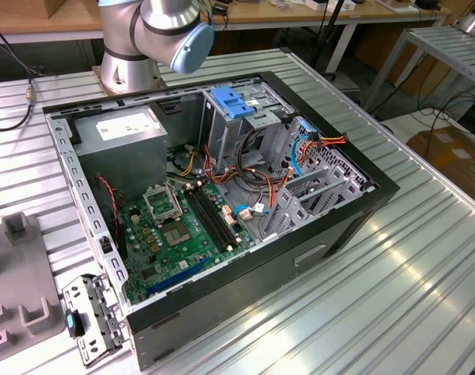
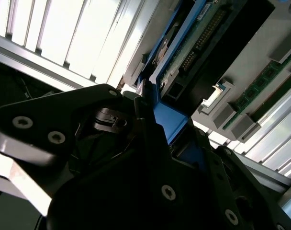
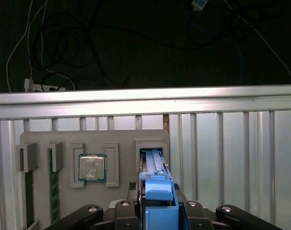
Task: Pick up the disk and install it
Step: 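Pick up the disk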
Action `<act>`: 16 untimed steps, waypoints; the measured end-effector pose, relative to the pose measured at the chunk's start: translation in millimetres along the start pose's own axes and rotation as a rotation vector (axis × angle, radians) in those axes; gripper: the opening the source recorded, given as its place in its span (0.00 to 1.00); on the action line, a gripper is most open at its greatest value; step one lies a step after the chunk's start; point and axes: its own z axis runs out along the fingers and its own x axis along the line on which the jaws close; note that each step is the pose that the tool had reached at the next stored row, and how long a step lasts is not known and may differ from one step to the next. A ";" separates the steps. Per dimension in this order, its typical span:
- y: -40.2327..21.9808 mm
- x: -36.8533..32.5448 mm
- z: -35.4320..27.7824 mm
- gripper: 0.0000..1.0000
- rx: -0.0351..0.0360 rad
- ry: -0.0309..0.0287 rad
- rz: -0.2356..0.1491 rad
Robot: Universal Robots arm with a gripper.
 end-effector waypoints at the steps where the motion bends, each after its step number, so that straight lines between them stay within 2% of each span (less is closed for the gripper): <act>1: 0.0 0.0 -0.7 0.37 -0.0001 0.0001 0.000; 6: 0.0 -0.2 -4.2 0.37 0.0006 0.0000 0.000; 16: -0.1 -0.5 -16.3 0.37 0.0024 0.0006 0.000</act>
